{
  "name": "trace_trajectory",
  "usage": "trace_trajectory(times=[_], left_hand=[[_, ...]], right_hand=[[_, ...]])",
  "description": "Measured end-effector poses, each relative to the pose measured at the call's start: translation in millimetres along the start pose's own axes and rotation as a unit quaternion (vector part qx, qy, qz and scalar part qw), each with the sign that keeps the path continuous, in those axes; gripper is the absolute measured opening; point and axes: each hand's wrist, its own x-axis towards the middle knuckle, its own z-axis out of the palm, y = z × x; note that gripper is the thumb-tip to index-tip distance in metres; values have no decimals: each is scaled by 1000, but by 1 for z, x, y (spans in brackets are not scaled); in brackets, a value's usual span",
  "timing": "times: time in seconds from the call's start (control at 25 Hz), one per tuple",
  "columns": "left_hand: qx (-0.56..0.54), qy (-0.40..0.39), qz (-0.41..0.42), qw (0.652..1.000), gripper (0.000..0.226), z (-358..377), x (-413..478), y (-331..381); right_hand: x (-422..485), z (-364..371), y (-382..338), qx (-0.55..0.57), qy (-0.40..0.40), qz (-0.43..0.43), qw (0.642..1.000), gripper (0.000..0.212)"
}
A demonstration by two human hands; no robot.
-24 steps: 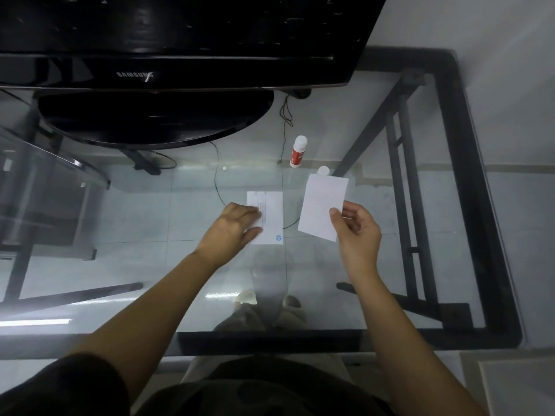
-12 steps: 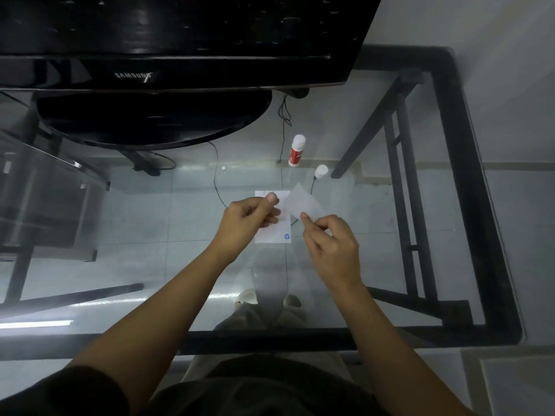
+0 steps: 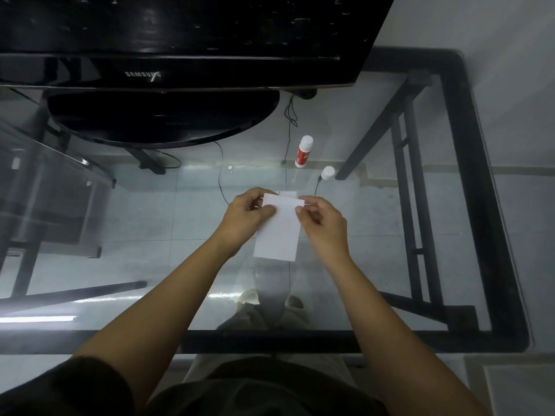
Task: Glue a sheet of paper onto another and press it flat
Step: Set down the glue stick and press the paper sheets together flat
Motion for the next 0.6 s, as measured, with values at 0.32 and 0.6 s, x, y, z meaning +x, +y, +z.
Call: trace_trajectory(times=[0.32, 0.6], left_hand=[[61, 148, 2, 987, 44, 9, 14, -25], [134, 167, 14, 977, 42, 13, 30, -36]], right_hand=[[26, 14, 3, -4, 57, -11, 998, 23], [38, 24, 11, -44, 66, 6, 997, 34]])
